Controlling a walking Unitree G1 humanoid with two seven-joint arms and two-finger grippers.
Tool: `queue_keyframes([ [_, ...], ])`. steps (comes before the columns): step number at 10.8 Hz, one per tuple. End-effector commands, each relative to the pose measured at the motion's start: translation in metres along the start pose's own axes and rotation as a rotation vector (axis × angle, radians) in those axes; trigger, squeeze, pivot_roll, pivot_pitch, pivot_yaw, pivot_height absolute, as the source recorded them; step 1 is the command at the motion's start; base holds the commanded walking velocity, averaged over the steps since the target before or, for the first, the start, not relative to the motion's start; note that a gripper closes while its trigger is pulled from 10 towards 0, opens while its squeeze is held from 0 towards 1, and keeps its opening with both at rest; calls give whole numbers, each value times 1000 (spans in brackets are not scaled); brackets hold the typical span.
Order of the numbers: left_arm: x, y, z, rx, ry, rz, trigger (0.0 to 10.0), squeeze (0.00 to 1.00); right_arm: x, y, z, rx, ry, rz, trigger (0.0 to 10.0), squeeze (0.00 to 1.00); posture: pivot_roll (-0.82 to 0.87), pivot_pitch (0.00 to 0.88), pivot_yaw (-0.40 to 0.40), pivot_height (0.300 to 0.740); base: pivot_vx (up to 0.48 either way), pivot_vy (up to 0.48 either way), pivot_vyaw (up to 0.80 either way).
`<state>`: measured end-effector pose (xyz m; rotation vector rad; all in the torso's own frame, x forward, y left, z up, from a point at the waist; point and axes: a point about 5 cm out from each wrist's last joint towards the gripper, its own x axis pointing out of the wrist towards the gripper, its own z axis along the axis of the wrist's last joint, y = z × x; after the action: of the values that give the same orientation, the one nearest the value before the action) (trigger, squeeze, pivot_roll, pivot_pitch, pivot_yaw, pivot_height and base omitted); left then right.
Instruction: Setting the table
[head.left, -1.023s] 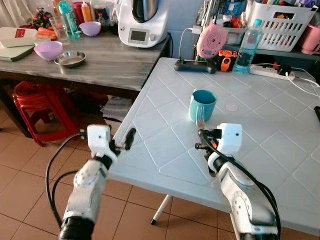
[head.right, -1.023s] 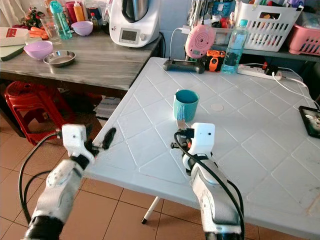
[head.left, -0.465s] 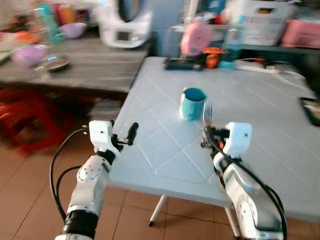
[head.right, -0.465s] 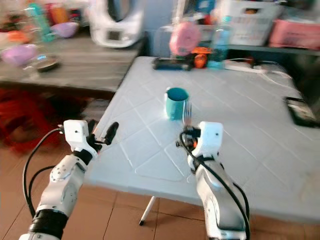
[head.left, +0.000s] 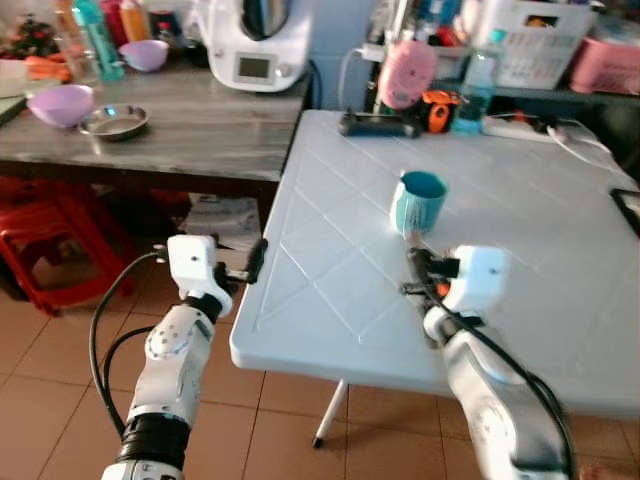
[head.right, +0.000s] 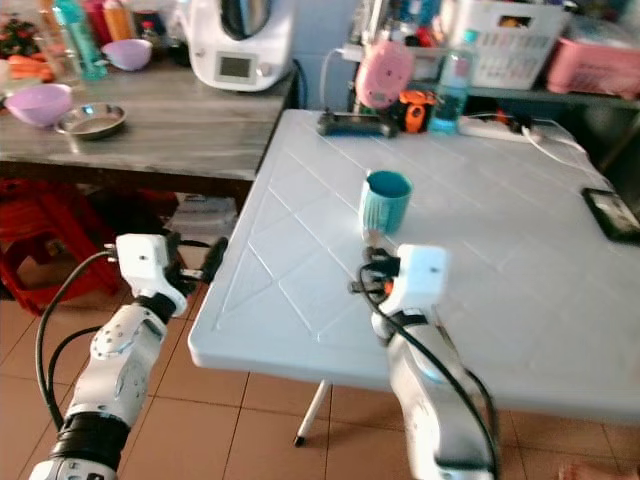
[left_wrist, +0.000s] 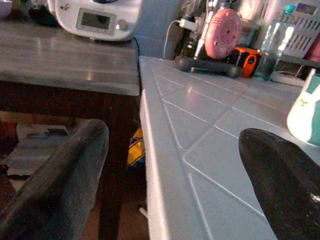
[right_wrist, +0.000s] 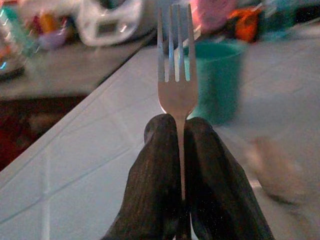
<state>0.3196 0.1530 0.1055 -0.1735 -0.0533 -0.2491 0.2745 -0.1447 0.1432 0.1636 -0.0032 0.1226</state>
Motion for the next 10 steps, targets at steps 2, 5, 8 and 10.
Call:
queue_keyframes([
  [2,-9,0,2,40,-16,1,10000,0,-13,-15,4,-94,-50,-62,10000,0,39,0,14,740,0,386,0],
  [5,-29,15,-5,90,2,72,10000,0,-30,-31,2,-142,-72,-152,10000,0,39,0,18,740,0,394,0],
  [8,-51,30,-10,131,38,105,10000,0,-43,-41,-3,-165,-54,-180,10000,0,51,0,16,740,0,391,0],
  [10,-51,25,-11,134,41,98,10000,0,-44,-40,-7,-167,-46,-184,10000,0,53,0,13,740,0,388,0],
])
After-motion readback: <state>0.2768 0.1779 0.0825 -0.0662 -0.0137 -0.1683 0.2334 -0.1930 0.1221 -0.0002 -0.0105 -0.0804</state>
